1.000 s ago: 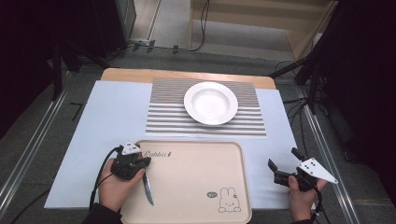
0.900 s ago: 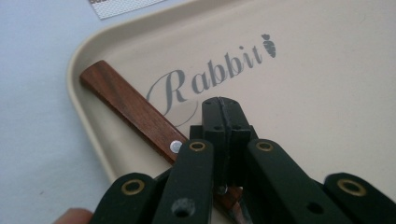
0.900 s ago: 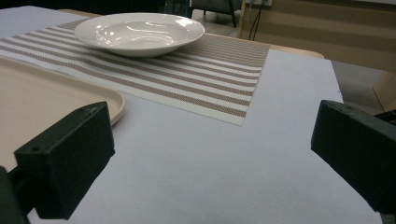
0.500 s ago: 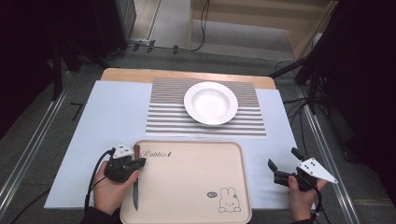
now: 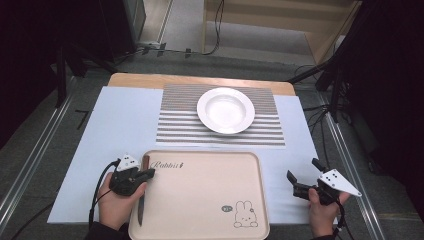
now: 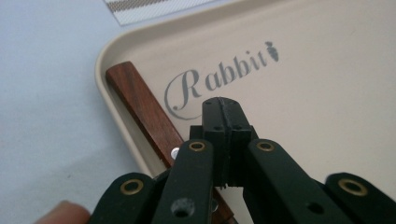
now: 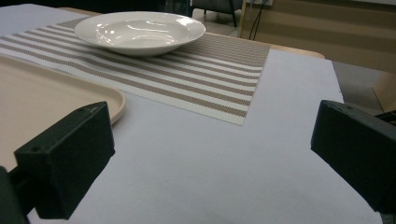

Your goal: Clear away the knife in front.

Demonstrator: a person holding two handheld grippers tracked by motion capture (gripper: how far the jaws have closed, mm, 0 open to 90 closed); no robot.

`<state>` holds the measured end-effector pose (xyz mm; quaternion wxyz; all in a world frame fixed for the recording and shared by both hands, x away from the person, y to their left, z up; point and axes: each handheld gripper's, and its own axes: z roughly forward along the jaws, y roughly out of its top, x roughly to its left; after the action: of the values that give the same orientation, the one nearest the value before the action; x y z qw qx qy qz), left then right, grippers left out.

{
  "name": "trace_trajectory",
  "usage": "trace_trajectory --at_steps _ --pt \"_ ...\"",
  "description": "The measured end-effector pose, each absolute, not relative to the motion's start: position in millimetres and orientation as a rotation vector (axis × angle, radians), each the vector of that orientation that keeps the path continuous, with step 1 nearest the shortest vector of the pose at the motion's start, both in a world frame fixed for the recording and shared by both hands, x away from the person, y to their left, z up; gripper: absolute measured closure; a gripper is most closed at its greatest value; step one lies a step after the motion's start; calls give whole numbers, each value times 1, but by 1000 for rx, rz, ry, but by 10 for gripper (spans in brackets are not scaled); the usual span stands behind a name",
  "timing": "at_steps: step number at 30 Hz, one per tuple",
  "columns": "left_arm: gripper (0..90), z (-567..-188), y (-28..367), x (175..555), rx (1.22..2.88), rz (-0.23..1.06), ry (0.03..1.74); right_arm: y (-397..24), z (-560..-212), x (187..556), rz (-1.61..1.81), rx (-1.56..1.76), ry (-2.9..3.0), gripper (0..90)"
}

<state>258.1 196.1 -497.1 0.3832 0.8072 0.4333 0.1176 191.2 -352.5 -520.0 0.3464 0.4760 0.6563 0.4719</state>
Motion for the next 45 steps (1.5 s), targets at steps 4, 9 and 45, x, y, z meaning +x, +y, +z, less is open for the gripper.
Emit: trace_trajectory --at_steps 4,9,45 --pt "746 -493 197 256 2012 333 1077 -352 -520 191 1224 1233 1704 0" --pt "599 -484 200 252 1958 371 1019 -353 -520 191 1224 1234 1704 0" --pt "0 -473 255 250 1813 433 948 -353 -520 191 1227 1231 1703 0"
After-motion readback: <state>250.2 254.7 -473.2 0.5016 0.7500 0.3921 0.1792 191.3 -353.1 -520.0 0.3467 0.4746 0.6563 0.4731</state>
